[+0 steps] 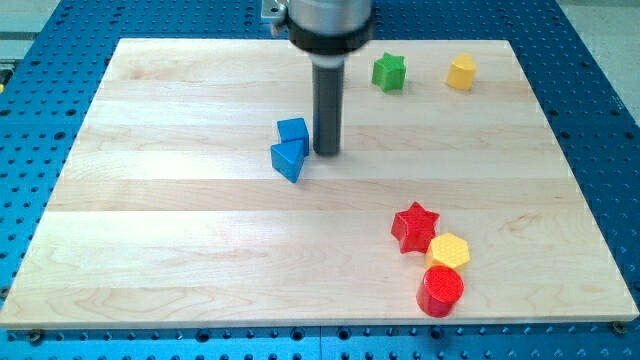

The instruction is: Place cube on left side of green circle

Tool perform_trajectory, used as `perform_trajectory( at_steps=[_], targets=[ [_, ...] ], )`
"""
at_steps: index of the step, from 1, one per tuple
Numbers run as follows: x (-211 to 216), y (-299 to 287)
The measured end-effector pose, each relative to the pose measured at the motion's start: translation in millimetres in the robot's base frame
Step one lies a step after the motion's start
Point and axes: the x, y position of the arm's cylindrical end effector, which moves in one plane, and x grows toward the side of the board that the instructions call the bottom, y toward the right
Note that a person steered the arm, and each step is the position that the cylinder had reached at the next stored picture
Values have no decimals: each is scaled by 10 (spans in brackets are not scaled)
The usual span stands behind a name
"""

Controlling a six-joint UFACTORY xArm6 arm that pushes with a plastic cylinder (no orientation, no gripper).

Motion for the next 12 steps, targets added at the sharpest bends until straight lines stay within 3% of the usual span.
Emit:
perform_trajectory(
  at_steps=[1, 2, 3, 4, 5, 6, 7, 8, 9, 10, 11, 12],
  targets=[
    [-98, -334],
    [-631, -595],
    [-217, -710],
    [-346, -906],
    [-905, -527],
    [-514, -877],
    [-717, -1192],
    [-1228, -832],
    [-1243, -968],
    [-731, -713],
    [-864, -335],
    [-1299, -330]
  ],
)
